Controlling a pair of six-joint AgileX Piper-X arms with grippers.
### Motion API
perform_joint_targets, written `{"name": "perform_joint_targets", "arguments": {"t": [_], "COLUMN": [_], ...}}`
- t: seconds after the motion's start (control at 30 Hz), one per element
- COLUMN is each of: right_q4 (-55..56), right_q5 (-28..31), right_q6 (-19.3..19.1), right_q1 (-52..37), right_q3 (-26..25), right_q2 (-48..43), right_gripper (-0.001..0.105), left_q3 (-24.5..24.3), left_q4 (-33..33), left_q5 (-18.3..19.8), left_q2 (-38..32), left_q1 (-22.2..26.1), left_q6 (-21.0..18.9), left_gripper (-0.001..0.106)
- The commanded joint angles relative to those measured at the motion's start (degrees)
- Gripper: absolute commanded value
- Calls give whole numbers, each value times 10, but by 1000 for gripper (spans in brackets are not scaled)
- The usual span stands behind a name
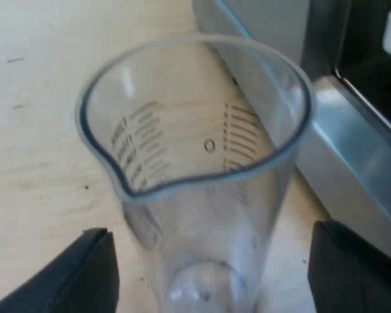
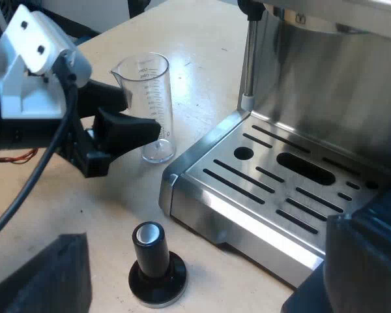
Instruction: Pour the beans into the coffee machine
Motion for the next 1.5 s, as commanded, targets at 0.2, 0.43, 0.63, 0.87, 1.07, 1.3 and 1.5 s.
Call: {"name": "perform_joint_targets", "arguments": {"t": [0.2, 0.43, 0.63, 0.87, 1.07, 1.3, 1.5], "right_q4": [0, 0, 3, 57, 124, 130, 184], "right_q5": [1, -13, -13, -13, -8, -23, -36], "right_q6": [-2, 24, 24, 24, 24, 52, 45], "right_q1": [0, 0, 0, 0, 0, -51, -97], "right_q3": [-5, -5, -13, -56, -106, -144, -188], "right_q2": [-1, -1, -1, -1, -1, -1, -1], "right_gripper": [78, 78, 78, 78, 78, 78, 78], "left_q3": [30, 37, 37, 18, -49, -149, -232], "left_q4": [-3, 61, 140, 289, 441, 532, 602], "left_q5": [3, -7, -29, -50, -50, -51, -53], "left_q2": [-60, -125, -213, -352, -435, -466, -465], "left_q1": [0, 0, 0, 0, 0, 0, 0], "left_q6": [-7, -49, -49, -34, -32, -32, -32], "left_gripper": [64, 64, 64, 64, 64, 64, 64]}}
